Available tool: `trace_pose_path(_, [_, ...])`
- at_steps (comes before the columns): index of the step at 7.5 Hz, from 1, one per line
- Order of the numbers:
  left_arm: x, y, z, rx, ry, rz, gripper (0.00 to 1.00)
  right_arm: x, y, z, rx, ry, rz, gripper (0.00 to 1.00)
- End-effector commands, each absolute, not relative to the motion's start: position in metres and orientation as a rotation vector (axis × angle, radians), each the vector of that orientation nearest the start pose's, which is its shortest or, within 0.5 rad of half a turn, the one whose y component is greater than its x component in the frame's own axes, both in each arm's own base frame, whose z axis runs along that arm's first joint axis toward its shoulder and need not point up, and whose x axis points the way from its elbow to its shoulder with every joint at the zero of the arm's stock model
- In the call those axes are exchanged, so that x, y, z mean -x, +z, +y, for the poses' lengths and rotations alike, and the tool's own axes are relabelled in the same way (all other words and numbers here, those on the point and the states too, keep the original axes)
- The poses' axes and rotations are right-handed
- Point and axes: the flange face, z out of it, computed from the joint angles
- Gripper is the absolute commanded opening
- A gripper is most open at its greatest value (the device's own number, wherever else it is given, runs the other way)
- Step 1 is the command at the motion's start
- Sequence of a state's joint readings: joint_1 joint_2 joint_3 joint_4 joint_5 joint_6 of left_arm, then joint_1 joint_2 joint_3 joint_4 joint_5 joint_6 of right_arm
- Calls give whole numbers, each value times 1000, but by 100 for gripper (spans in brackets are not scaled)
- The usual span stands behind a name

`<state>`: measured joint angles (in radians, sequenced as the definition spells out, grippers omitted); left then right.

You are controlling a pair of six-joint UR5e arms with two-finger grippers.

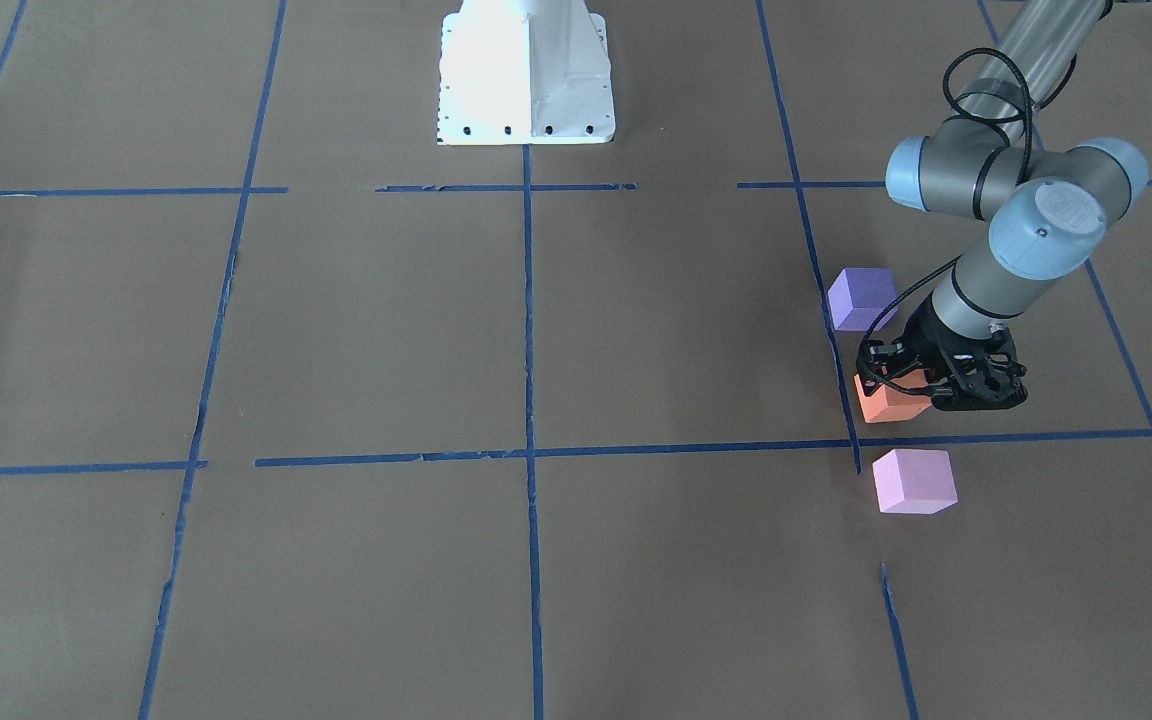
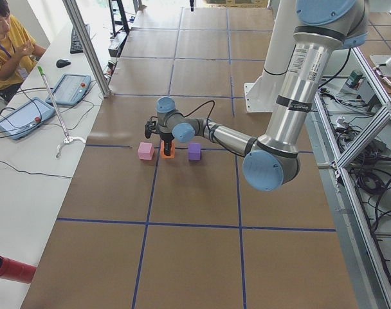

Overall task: Arrange blocks in a line
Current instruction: 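Lower the orange cube between the pink and purple cubes, open left gripper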

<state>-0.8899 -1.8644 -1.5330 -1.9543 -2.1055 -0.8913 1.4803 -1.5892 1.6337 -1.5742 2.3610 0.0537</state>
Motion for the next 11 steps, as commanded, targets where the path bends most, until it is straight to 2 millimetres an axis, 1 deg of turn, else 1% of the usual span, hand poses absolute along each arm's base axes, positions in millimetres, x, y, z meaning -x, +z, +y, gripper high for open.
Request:
trace_pose_path(1, [-337,483,-543,-68,-27,801,66,-18,636,-490,19,-51,-791,100])
trace_pose_path(3, [-337,483,-544,-69,-27,800,80,-18,636,-490,18,-51,-791,100])
trace_pose_path(4, [-338,484,-544,-68,-26,799,80,-18,636,-490,18,-51,-791,100])
trace_pose_path(5, [-338,483,-544,-69,-24,800,83,-18,636,-490,18,-51,-791,100])
trace_pose_path(6, [-337,482,-543,-77,-25,796,93,-18,636,-490,18,-51,-791,100])
trace_pose_path(7, [-335,479,-543,-88,-22,801,97,-18,636,-490,18,-51,-792,100])
trace_pose_path(8, [-329,472,-541,-119,17,807,99,-18,636,-490,19,-51,-791,100])
trace_pose_path(9, [-322,464,-540,-138,25,814,100,-18,636,-490,19,-51,-791,100])
trace_pose_path(10, [-307,446,-541,-165,12,828,100,-18,636,-490,19,-51,-791,100])
trace_pose_path(11, [-279,426,-539,-180,-18,826,100,-18,636,-490,18,-51,-791,100])
